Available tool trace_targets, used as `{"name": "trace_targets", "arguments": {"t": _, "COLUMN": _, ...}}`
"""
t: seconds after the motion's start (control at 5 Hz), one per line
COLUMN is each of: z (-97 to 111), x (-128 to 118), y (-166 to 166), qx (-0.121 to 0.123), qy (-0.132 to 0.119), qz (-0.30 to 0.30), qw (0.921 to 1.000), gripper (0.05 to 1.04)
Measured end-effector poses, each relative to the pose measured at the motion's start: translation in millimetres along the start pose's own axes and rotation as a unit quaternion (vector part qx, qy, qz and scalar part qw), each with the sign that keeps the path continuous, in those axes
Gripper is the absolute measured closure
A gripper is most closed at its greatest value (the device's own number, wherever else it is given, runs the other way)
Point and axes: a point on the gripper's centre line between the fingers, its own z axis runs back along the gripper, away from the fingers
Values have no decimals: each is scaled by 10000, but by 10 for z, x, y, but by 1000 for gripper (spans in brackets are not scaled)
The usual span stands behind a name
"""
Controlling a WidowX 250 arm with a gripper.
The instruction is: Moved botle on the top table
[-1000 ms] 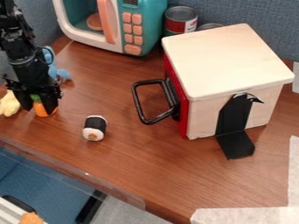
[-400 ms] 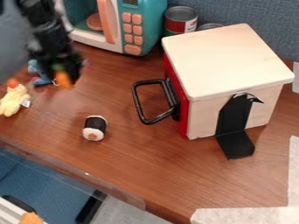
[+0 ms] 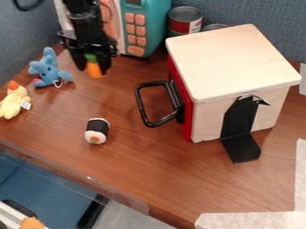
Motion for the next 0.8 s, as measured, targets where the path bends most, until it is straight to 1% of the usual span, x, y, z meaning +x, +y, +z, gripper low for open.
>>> {"name": "trace_targets", "arguments": {"t": 0.2, "z": -278, "x": 102, "y": -128, "qx": 100, "qy": 187, "qz": -153, "qw": 9997, "gripper": 423}}
{"name": "trace_targets", "arguments": {"t": 0.4, "z": -388, "x": 218, "y": -134, "qx": 206, "qy": 342, "qz": -213, "qw": 9990, "gripper": 423}}
{"name": "trace_targets", "arguments": {"t": 0.6, "z": -381, "x": 212, "y": -128, "qx": 221, "qy": 390, "qz": -202, "qw": 9988, "gripper": 355}}
{"name": "trace_targets", "arguments": {"t": 0.8, "z": -309, "x": 119, "y": -114, "qx": 155, "qy": 530, "qz": -50, "qw": 9985, "gripper": 98}}
